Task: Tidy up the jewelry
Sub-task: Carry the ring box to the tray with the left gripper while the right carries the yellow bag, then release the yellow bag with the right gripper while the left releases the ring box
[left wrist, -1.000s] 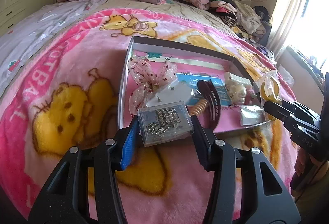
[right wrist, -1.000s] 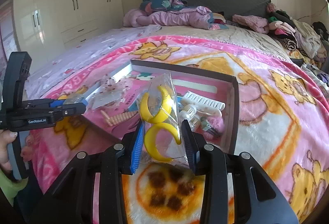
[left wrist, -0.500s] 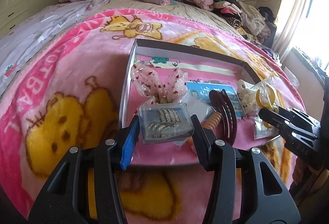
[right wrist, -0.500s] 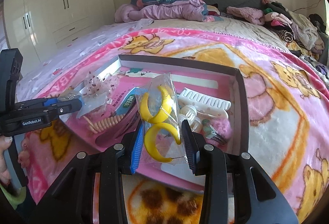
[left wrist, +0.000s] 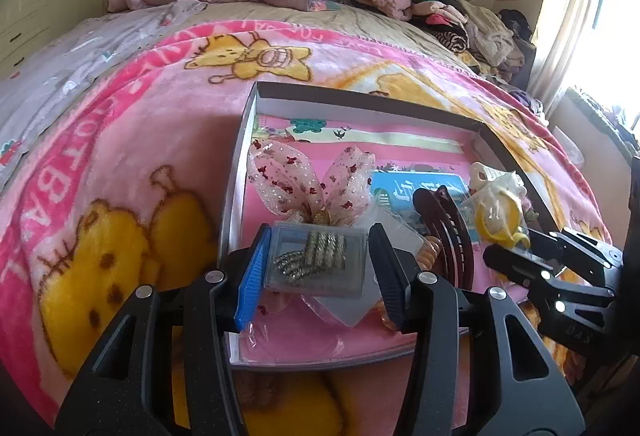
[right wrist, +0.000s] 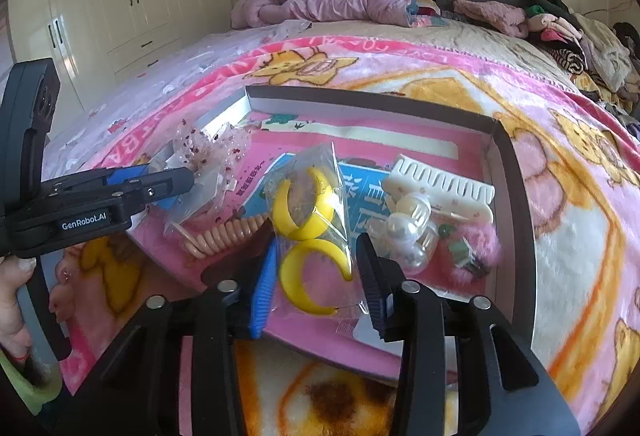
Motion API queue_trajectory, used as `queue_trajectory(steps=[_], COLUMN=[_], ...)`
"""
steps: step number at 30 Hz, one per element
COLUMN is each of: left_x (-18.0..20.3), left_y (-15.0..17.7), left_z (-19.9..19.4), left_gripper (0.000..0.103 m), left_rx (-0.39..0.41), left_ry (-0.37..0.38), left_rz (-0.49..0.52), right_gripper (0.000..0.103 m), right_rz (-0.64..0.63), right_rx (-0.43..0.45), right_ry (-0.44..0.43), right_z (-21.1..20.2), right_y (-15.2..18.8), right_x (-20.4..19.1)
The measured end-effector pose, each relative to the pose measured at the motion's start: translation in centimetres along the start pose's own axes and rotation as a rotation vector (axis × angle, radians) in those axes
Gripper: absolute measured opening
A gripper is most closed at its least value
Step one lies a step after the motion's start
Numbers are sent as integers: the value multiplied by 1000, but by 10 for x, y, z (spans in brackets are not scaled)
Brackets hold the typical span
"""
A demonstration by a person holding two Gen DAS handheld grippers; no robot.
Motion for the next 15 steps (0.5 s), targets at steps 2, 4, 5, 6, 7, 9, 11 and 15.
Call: queue_trajectory(steps=[2, 4, 5, 6, 7, 9, 11, 15], left_x=[0, 0, 0, 0, 0, 1, 2, 3], left_y=[0, 0, 0, 1, 0, 2, 4, 7], left_z=[0, 0, 0, 0, 0, -1, -3, -8], left_gripper=[41, 41, 41, 41, 41, 41, 47, 52], left_rx=[-2, -2, -3, -2, -3, -7, -9, -5], left_ry=[0, -1, -1, -2, -1, -4, -4, -8], left_rz=[2, 1, 1, 2, 3, 7, 12, 17], right_gripper=[47, 49, 51, 52, 54, 55, 60, 69], right_rz=[2, 5, 7, 7, 7, 6, 5, 8], right_rx=[3, 10, 13, 16, 19, 21, 24, 34], right_ry=[8, 7, 8, 9, 11, 14, 21, 38], right_z=[-3, -8, -10, -13, -16, -21, -27, -40], right_y=[1, 2, 3, 4, 5, 8, 12, 18], right_x=[0, 0, 0, -1, -1, -2, -3, -4])
Point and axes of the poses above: each gripper's, at about its wrist camera, not at the fingertips, and z roughly the way its jaws point, x to its right, y to its underside, the point moved 2 cm from there along z, roughly the way its jaws point, and after that the axes turned 10 degrees about -y, right-handed, at the moved point
